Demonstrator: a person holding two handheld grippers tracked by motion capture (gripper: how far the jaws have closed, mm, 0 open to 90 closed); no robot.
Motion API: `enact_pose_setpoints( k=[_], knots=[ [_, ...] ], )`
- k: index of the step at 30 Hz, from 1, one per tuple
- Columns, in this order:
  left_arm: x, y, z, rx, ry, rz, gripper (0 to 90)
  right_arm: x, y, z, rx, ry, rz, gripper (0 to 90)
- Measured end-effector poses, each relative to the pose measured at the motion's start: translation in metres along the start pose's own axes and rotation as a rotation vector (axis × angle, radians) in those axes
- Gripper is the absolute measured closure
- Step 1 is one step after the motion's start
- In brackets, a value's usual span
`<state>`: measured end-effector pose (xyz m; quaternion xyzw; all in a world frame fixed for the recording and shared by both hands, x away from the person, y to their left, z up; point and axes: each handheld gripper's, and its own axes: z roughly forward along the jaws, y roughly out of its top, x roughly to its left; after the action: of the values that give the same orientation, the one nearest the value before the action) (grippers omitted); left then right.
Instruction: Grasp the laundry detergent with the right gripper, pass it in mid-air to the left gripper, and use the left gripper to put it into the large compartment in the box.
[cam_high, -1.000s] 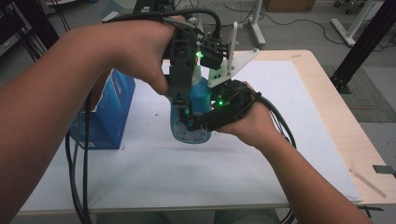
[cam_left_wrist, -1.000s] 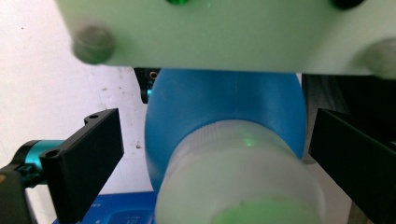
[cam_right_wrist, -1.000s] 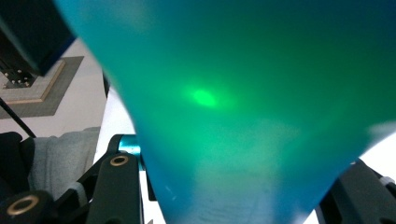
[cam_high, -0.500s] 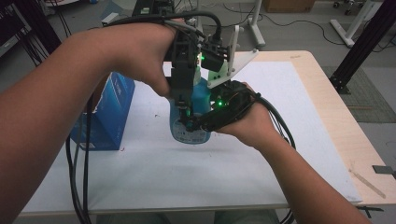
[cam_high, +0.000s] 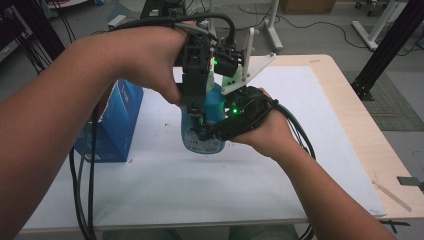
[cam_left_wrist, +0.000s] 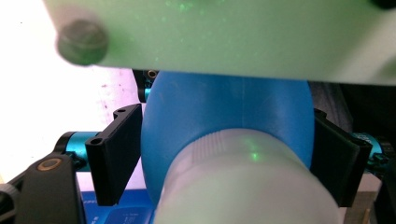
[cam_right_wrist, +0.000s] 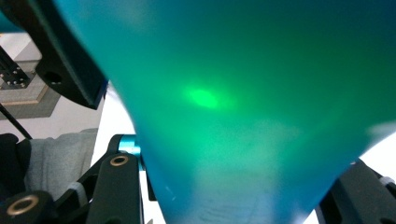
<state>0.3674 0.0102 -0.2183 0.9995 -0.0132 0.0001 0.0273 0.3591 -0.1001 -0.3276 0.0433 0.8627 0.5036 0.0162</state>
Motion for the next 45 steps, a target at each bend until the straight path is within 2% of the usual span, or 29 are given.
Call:
enact_pose_setpoints(
  k=[6, 17, 24, 31, 34, 40, 41, 42, 43, 44, 45],
  knots=[
    [0.0002, -0.0012, -0.0002, 0.014, 0.007, 0.001, 26.5, 0.0002, 0.0004, 0.0008, -0.005, -0.002, 0.003, 46.4],
    [-0.0001, -0.0006, -0.0006, 0.007, 0.006, 0.003, 29.1, -0.0007, 0.0011, 0.0008, -0.013, 0.002, 0.012, 46.4],
    [0.0012, -0.0003, -0.0007, 0.001, 0.008, 0.007, 37.2, -0.0005, 0.0013, 0.0013, -0.013, 0.007, 0.012, 46.4],
    [0.0019, -0.0023, -0.0021, -0.015, 0.011, 0.024, 38.0, -0.0016, 0.0014, 0.0013, -0.025, 0.008, 0.017, 46.4],
    [0.0019, -0.0025, -0.0018, -0.005, 0.013, 0.028, 38.2, -0.0015, 0.0013, 0.0027, -0.022, 0.009, 0.015, 46.1],
    [0.0011, -0.0046, -0.0025, -0.005, 0.010, 0.019, 38.3, -0.0017, 0.0013, 0.0040, -0.032, 0.015, 0.022, 44.9],
    [0.0006, -0.0057, -0.0019, 0.000, 0.005, 0.018, 38.3, -0.0018, 0.0018, 0.0034, -0.046, 0.023, 0.025, 41.1],
    [0.0006, -0.0057, -0.0019, 0.000, 0.005, 0.018, 38.3, -0.0018, 0.0018, 0.0034, -0.046, 0.023, 0.025, 41.1],
    [0.0010, -0.0062, -0.0021, 0.011, 0.002, 0.019, 38.3, -0.0029, 0.0025, 0.0009, -0.059, 0.021, 0.037, 32.2],
    [0.0007, -0.0068, -0.0021, 0.011, 0.002, 0.017, 38.3, -0.0029, 0.0025, 0.0009, -0.059, 0.021, 0.037, 32.2],
    [0.0011, -0.0078, -0.0024, 0.013, 0.002, 0.014, 38.3, -0.0034, 0.0012, -0.0028, -0.048, 0.026, 0.050, 28.3]
  ],
)
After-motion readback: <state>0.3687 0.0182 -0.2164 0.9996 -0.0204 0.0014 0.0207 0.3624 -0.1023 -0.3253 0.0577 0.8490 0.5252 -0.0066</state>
